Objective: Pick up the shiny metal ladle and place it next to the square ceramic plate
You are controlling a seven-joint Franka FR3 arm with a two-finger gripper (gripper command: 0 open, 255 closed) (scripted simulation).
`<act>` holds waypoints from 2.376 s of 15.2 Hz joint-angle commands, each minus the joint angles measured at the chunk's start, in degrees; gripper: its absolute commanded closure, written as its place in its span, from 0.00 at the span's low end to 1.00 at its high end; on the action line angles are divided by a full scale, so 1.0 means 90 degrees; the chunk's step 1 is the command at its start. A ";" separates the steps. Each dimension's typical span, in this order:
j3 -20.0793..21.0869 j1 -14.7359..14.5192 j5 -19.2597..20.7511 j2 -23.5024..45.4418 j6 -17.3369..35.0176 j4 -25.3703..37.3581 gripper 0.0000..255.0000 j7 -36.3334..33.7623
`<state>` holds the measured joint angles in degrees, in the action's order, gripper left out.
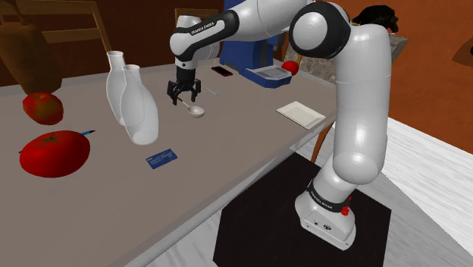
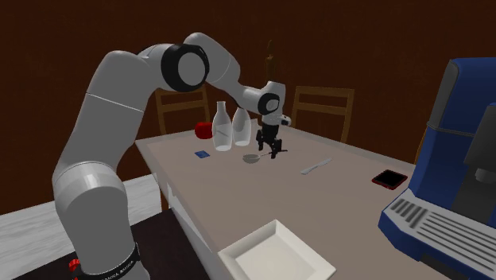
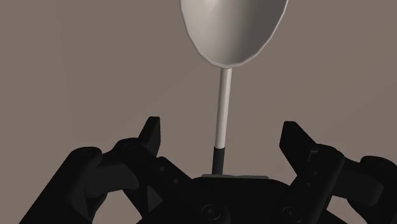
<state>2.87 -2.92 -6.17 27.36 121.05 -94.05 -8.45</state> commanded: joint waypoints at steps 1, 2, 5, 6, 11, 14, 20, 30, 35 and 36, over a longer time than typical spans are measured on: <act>0.0000 0.0000 -0.0002 0.0007 0.0031 -0.0021 0.00 0.0003; 0.0000 0.0000 -0.0002 0.0008 0.0031 -0.0021 0.00 0.0003; 0.0000 0.0000 -0.0002 0.0008 0.0031 -0.0021 0.00 0.0003; 0.0000 0.0000 -0.0001 0.0007 0.0030 -0.0021 0.00 0.0003; 0.0000 0.0000 -0.0001 0.0007 0.0030 -0.0021 1.00 0.0003; 0.0000 0.0000 -0.0001 0.0007 0.0030 -0.0020 1.00 0.0003; -0.0002 0.0002 0.0008 -0.0133 -0.0246 0.0117 1.00 -0.0026; -0.0005 0.0008 0.0029 -0.0405 -0.0974 0.0577 1.00 -0.0102; -0.0006 0.0011 0.0039 -0.0494 -0.1359 0.0874 1.00 -0.0141; -0.0006 0.0011 0.0041 -0.0508 -0.1437 0.0939 1.00 -0.0148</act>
<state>2.82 -2.84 -5.81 23.07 108.85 -86.02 -9.72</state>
